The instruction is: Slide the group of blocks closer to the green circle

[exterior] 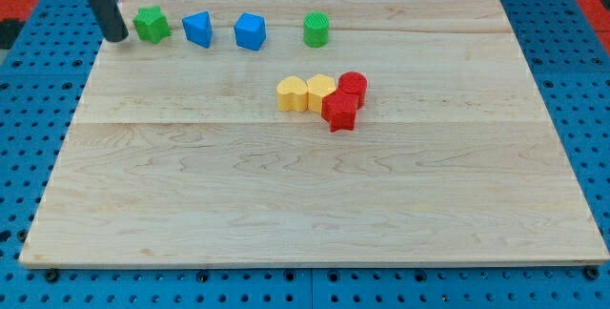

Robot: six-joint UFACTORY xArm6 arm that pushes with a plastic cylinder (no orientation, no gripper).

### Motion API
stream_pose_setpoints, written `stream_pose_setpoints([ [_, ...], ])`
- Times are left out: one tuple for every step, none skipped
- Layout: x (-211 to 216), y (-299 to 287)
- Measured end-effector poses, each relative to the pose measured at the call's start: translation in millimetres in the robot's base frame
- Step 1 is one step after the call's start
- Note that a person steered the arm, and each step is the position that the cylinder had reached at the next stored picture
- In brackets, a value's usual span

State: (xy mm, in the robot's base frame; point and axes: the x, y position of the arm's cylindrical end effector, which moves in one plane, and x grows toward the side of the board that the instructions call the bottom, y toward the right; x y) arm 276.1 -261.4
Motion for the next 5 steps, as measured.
stream_pose_setpoints([
  [-24.4, 6.2],
  [-15.5, 71.7],
  [-15.5, 55.6],
  [-13.2, 11.8],
  [1.9, 45.2],
])
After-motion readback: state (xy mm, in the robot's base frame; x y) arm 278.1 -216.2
